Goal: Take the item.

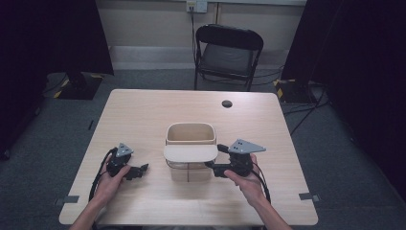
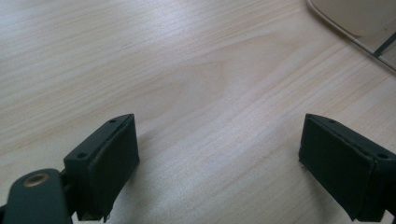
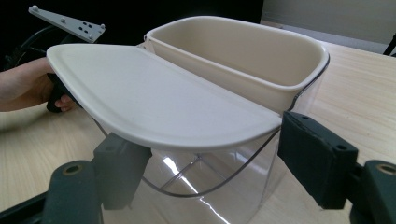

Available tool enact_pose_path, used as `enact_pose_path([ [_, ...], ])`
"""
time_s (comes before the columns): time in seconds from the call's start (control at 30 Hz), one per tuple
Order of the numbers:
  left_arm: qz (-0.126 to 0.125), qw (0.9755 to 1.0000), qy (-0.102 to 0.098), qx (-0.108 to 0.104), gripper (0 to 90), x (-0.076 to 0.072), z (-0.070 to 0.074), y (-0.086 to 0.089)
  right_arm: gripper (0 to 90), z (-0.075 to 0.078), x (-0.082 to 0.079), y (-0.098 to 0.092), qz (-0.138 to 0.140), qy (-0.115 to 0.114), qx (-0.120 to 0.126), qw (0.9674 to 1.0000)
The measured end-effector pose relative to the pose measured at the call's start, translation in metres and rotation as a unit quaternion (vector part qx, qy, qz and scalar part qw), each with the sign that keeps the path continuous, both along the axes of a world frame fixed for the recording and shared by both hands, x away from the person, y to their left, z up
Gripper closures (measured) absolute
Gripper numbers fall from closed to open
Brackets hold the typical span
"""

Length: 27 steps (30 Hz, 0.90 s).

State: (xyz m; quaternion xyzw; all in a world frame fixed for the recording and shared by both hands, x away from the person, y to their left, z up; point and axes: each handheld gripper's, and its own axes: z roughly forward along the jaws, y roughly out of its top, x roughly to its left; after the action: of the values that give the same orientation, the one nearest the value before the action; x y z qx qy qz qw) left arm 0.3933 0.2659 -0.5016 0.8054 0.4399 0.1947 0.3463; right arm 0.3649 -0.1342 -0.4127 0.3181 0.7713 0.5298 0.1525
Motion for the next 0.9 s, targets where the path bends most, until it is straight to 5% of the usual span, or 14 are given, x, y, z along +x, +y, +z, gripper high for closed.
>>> enact_pose_path([
  [0.9, 0.001, 1.0000, 0.000, -0.002, 11.3, 0.0000, -0.0001, -0.0003, 25.9, 0.0055, 0.0048, 0.0015, 0.000, -0.005, 0.004, 1.0000],
])
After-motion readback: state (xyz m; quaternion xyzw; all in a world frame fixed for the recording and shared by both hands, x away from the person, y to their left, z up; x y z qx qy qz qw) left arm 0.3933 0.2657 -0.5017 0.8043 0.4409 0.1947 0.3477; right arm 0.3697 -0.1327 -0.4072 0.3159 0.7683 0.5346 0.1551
